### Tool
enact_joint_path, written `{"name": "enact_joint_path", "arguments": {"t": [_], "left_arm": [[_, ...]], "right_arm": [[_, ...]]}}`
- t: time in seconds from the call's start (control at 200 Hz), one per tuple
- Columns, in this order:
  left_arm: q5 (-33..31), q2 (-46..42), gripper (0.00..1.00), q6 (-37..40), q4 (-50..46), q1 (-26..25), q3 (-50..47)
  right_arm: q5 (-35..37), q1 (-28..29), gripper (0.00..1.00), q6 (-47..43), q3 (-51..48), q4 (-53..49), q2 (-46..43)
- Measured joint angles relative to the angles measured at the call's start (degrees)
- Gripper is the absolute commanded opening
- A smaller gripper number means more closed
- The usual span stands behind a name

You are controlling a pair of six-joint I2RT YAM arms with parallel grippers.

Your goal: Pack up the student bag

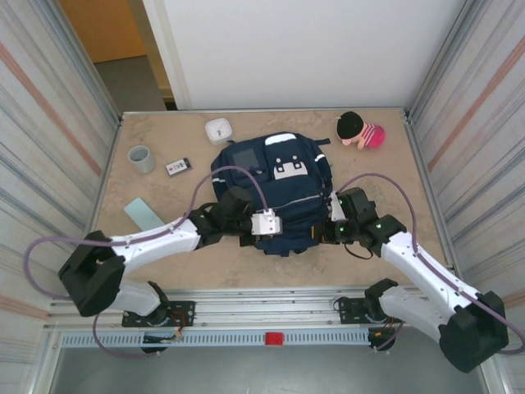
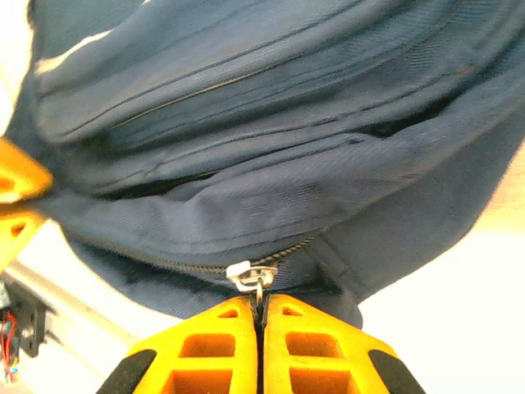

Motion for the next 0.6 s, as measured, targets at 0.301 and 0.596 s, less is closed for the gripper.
{"name": "enact_joint_path", "arguments": {"t": [0.301,0.596], "left_arm": [[-0.85,-4.72,0.64,-0.92,-3.63,-3.41,-0.59],[4.09,5.11,0.32,-2.47,0.92,-5.79,2.45]], "right_arm": [[-1.03,9.09,0.00,1.73,-1.18,2.71,0.68],[-2.51,10.10,0.00,1.75,-1.18,4.96,0.68]]}}
